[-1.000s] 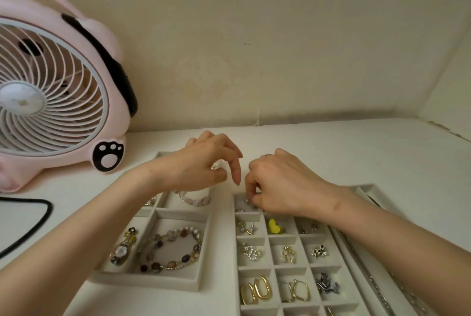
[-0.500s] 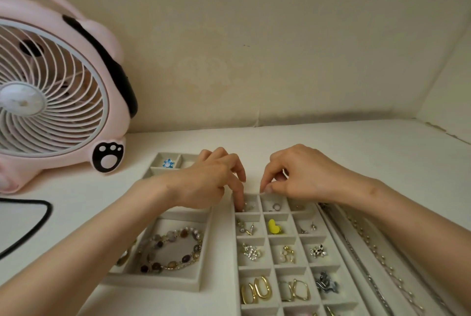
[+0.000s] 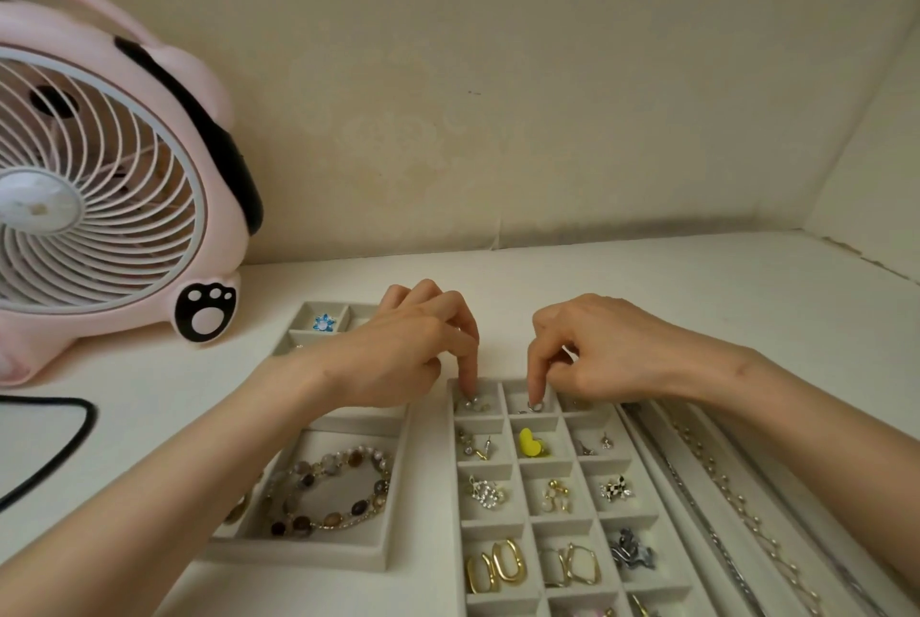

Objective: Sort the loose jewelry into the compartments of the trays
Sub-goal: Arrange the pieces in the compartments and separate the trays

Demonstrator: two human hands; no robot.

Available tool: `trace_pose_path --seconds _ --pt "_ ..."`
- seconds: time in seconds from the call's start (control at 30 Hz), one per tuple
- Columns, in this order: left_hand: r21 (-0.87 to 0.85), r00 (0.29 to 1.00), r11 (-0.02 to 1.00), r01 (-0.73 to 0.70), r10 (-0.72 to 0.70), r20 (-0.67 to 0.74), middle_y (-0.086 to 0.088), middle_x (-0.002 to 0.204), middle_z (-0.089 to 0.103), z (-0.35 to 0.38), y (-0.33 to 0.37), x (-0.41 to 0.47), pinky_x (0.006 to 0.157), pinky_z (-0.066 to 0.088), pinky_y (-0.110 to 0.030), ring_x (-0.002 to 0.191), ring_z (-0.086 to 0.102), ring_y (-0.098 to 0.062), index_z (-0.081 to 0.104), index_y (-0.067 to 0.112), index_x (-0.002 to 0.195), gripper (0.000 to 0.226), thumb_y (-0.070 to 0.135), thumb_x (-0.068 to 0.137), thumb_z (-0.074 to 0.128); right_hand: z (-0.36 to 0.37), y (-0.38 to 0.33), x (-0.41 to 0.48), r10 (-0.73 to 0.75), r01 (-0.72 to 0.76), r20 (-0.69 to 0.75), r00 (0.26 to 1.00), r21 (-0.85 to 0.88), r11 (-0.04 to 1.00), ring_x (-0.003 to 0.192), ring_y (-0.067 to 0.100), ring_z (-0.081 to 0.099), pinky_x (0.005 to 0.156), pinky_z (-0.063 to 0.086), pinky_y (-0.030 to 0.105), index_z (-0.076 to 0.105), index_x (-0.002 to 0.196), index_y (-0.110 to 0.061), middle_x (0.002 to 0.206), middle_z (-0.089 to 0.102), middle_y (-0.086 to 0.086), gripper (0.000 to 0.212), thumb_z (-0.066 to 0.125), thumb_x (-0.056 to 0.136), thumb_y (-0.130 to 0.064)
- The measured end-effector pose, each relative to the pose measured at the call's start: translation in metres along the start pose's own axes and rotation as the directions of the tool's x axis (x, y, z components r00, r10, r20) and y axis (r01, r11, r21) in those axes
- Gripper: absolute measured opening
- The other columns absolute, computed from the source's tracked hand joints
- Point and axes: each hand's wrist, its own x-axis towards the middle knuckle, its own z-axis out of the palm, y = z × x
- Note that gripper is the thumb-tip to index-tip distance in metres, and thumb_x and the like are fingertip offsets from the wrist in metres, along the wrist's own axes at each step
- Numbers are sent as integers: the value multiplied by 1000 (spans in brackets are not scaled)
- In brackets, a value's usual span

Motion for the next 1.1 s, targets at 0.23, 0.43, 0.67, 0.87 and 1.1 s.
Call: trace_pose_path --seconds 0.23,0.43,0.67,0.87,1.1 --pt "-41 998 999 6 -8 -61 14 121 44 3 2 1 92 20 -26 110 28 -6 64 34 93 51 -8 74 41 13 2 -1 -19 19 9 1000 -35 999 72 5 46 61 35 18 75 91 -32 76 47 -9 31 51 82 -13" --pt "-43 997 999 -8 5 -74 15 121 44 5 2 2 88 19 -23 108 27 -6 64 35 94 49 -6 77 43 14 4 2 -16 14 -26 1000 -53 998 76 9 48 64 37 22 75 93 -33 75 45 -9 35 49 82 -13" --pt "-57 997 998 -20 15 -79 17 120 44 7 2 3 86 19 -19 107 27 -5 62 38 94 50 -6 80 43 6 10 -3 8 -10 -52 999 -44 999 73 7 47 61 34 21 75 89 -32 75 47 -9 34 49 80 -12" --pt "-70 990 995 -75 66 -122 15 119 44 13 6 5 89 19 -12 103 27 -6 61 39 106 61 -10 76 42 13 10 -5 3 -9 -76 997 -84 996 74 9 48 59 33 17 75 91 -29 69 44 -14 32 49 81 -12" --pt "-67 989 993 -94 85 -119 16 122 42 17 11 5 90 18 -13 105 26 -5 60 40 109 58 -7 80 43 -6 16 -15 23 -29 -132 991 -49 998 71 5 47 64 37 19 74 89 -34 75 48 -8 34 49 82 -12"
